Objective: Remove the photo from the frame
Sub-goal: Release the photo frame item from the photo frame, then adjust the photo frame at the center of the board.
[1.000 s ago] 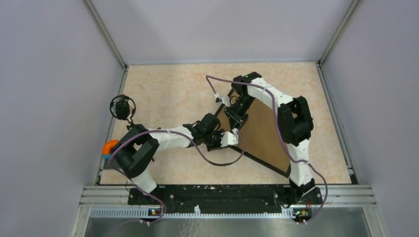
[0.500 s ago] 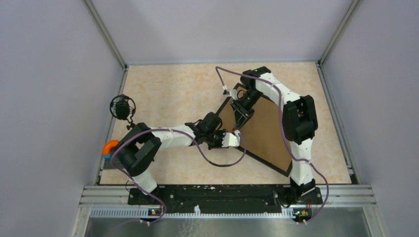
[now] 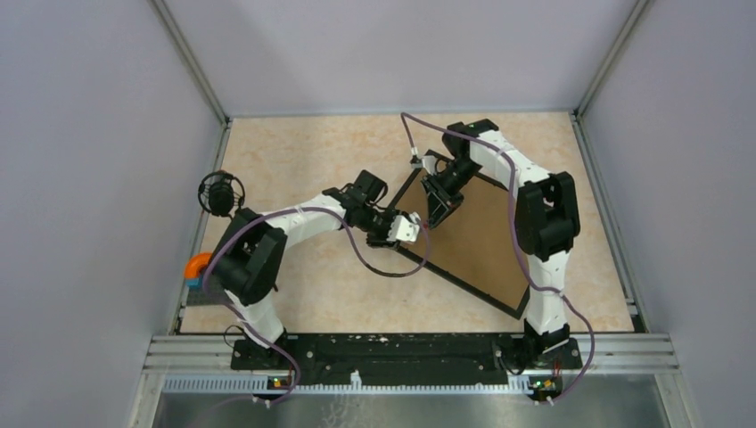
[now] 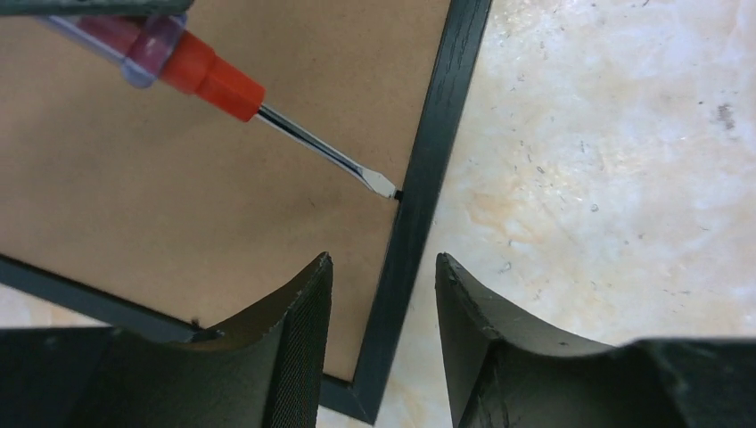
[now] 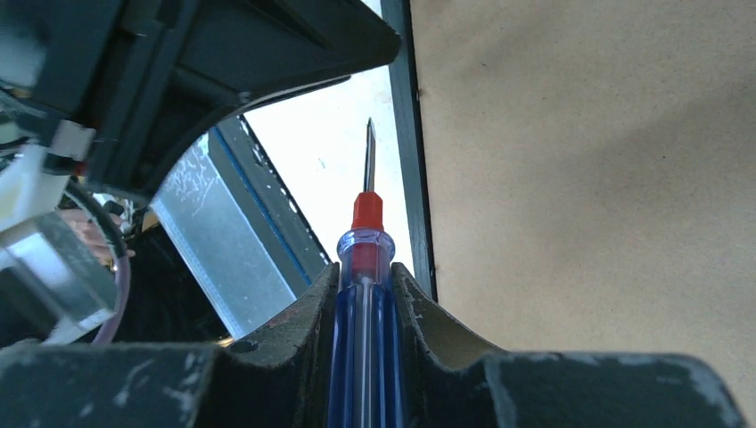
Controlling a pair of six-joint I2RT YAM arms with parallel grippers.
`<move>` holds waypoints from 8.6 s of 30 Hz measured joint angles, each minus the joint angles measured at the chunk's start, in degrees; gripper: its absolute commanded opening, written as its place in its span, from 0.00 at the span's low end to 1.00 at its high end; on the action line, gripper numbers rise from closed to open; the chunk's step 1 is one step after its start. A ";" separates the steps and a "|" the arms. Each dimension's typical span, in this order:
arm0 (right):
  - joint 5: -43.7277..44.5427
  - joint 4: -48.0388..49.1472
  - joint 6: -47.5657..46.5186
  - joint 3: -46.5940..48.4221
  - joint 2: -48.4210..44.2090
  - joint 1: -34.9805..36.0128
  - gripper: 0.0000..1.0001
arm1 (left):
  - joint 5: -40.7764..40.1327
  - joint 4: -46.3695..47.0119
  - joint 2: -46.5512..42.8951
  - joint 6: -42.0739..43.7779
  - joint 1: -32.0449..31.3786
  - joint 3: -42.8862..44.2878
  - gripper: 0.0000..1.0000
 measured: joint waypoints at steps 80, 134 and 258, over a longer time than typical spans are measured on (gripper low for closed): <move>-0.55 1.36 -0.15 -4.96 4.50 1.38 0.00 | -0.07 -0.44 3.61 2.78 -5.11 -1.84 0.16; 15.37 12.13 8.13 -33.46 -32.98 -38.32 0.00 | -25.51 -10.01 34.77 -43.69 3.89 53.07 0.53; 30.99 15.43 4.94 -30.08 -25.42 -35.43 0.00 | -1.05 -22.49 43.21 -21.14 10.58 61.79 0.38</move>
